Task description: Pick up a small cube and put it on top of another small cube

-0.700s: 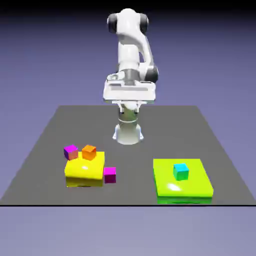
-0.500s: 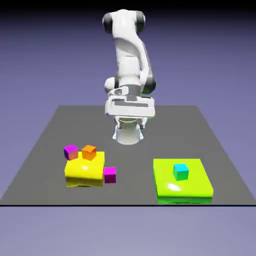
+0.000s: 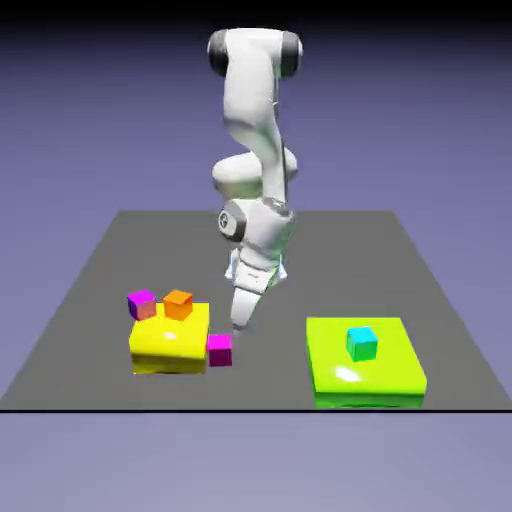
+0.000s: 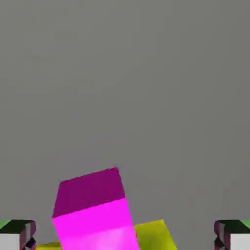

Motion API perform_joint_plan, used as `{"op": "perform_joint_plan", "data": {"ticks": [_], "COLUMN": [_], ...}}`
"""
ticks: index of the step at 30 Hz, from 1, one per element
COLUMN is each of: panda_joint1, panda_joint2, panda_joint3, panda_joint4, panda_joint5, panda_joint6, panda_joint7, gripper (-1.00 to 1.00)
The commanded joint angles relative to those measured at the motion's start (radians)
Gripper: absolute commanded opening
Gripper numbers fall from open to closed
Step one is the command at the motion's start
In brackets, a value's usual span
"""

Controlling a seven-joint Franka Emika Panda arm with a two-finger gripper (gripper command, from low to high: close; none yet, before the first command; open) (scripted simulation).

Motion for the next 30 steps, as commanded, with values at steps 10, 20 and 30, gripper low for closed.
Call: {"op": "perform_joint_plan", "data": {"ticks": [10,20,30], "panda_joint1": [-0.06,-0.019,-0.106], "panda_joint2": [0.297,0.119,-0.141], "panda_joint3": [0.026,0.005,0.129], "panda_joint4": [0.06,0.024,0.049], "panda_joint5": [-0.007,-0.008,0.077], "panda_joint6": [0.241,0.092,-0.219], "panda_joint7": [0.049,0.014,-0.005], "gripper": [0.0,-1.0,-1.0]}}
